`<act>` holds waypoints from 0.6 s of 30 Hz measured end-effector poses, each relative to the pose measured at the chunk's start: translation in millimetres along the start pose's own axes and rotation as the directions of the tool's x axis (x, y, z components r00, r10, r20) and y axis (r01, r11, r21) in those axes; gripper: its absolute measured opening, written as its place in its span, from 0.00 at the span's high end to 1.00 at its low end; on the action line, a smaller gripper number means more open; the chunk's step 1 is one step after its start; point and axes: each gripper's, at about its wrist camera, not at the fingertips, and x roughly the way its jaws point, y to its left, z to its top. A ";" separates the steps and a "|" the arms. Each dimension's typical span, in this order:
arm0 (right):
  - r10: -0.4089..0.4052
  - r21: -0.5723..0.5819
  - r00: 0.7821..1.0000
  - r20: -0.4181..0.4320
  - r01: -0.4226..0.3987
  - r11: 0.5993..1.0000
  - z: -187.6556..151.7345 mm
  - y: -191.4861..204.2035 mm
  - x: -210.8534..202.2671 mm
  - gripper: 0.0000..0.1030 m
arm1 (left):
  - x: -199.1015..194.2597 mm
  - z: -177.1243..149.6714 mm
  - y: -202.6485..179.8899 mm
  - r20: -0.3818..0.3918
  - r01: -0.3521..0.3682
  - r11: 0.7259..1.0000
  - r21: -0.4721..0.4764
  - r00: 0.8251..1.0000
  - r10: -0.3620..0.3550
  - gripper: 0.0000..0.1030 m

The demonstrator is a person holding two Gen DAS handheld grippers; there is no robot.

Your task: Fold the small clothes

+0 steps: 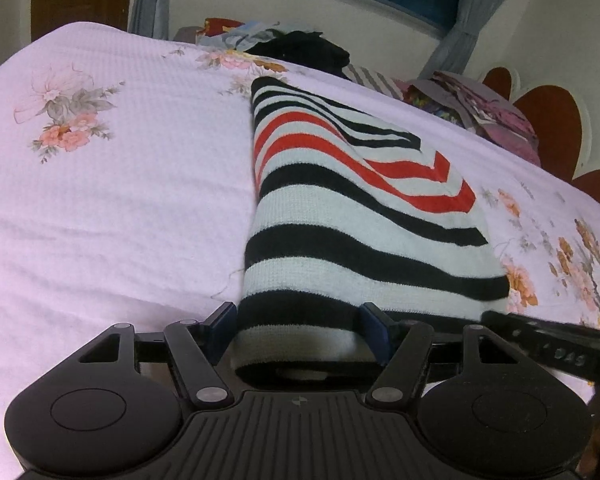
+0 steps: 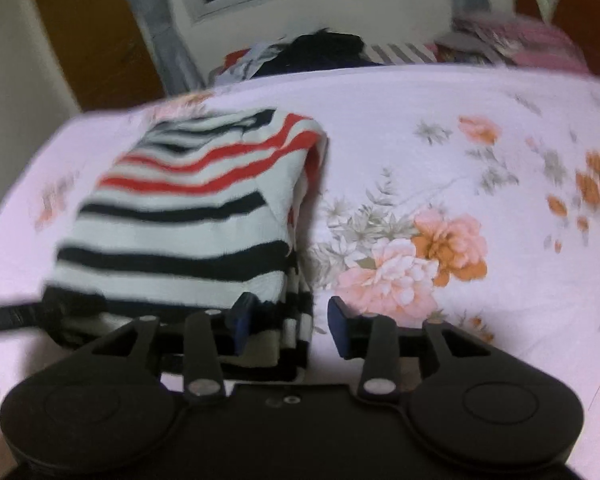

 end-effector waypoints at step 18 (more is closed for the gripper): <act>0.010 0.033 1.000 -0.007 -0.009 0.999 2.3 -8.0 -2.0 0.38 | -6.3 -2.6 -19.6 -0.119 -0.149 0.989 0.002 0.982 0.148 0.00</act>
